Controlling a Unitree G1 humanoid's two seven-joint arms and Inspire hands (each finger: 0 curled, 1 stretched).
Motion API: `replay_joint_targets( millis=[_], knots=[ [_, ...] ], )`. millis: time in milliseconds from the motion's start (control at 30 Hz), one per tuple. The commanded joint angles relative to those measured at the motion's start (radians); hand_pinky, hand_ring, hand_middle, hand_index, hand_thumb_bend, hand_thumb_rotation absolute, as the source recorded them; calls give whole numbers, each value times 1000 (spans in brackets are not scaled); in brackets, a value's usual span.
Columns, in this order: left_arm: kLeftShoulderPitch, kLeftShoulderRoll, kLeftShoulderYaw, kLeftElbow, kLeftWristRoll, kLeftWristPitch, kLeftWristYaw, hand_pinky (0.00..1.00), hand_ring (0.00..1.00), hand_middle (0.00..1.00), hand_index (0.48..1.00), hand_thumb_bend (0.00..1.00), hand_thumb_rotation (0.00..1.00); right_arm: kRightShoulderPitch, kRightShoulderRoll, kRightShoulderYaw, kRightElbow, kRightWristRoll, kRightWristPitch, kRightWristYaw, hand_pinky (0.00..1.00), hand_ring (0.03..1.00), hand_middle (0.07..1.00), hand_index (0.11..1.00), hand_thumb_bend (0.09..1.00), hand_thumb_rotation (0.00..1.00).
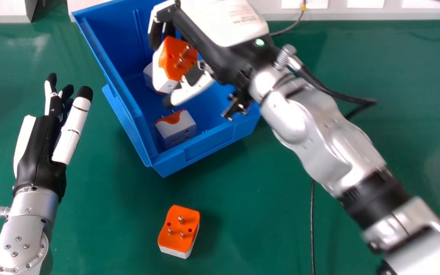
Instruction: Pick all objects and put in blue box
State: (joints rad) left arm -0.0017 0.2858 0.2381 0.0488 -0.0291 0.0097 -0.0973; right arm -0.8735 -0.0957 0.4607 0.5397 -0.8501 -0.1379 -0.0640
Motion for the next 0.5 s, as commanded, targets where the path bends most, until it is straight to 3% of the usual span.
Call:
replay_joint_targets(
  millis=[0,233,467],
  knots=[
    [-5,3,-2,-27,4,-5,5,968,989,993,983,558,890,-116,34,20,88,-15,17,-39,66,120,214,470,491,142],
    [3,-3,-7,-51,5,3,11,966,989,993,983,554,890,-276,115,81,394,-25,29,-106,73,125,218,470,491,145],
    [14,-2,-12,-65,7,-1,12,965,989,993,983,549,889,-345,176,135,603,-20,34,-132,128,190,304,473,490,149]
  ],
)
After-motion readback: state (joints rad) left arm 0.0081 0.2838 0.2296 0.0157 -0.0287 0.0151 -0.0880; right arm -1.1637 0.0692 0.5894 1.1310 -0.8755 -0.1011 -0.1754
